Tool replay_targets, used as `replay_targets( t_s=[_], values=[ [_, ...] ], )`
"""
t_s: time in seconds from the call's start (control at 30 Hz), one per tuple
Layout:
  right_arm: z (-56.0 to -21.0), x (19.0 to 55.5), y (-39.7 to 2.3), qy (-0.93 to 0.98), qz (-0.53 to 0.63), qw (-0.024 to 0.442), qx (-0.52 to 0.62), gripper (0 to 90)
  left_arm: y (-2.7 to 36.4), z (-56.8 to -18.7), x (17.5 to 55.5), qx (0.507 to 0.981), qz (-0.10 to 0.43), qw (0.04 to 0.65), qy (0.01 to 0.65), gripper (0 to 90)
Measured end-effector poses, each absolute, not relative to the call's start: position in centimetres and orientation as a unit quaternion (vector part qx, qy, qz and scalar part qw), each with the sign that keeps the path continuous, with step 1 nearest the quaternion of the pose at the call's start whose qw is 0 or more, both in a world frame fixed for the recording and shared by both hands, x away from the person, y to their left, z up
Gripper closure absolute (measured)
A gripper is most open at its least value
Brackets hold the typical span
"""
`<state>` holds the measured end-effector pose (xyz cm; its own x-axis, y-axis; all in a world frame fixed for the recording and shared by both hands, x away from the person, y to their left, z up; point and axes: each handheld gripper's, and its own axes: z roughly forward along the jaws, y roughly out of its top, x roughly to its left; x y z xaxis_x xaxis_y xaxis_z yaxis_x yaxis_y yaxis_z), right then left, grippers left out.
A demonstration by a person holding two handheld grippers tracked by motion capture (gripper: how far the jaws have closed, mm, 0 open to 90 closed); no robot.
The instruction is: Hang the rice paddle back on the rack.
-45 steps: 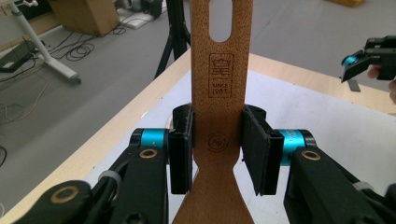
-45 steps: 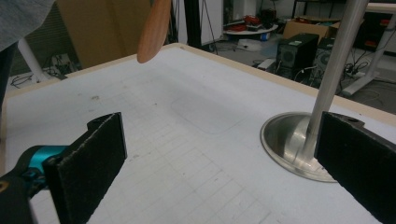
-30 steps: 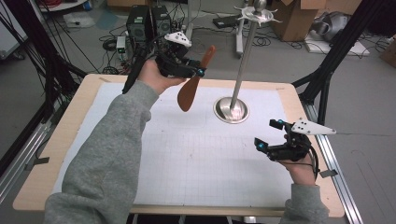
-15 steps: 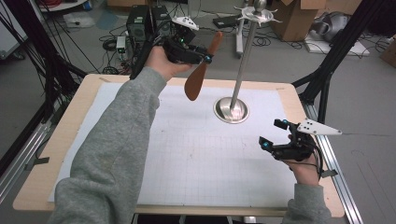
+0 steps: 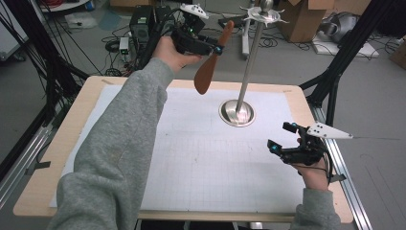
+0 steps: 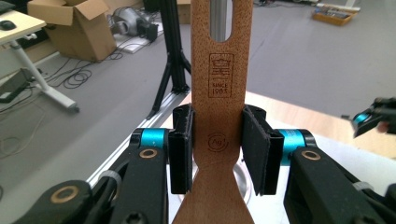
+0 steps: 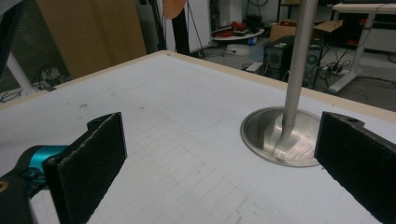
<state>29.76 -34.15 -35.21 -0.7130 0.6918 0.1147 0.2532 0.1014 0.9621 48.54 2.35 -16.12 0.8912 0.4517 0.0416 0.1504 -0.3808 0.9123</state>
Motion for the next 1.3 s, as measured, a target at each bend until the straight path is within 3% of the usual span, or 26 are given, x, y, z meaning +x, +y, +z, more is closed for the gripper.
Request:
replay_targets(
  t_s=[1.3],
  values=[
    [-35.3, 29.8, -34.4, 0.718, 0.585, 0.184, 0.330, 1.0, -0.2, -15.0, 49.8, 0.800, 0.129, 0.554, 0.189, 65.0]
  ],
)
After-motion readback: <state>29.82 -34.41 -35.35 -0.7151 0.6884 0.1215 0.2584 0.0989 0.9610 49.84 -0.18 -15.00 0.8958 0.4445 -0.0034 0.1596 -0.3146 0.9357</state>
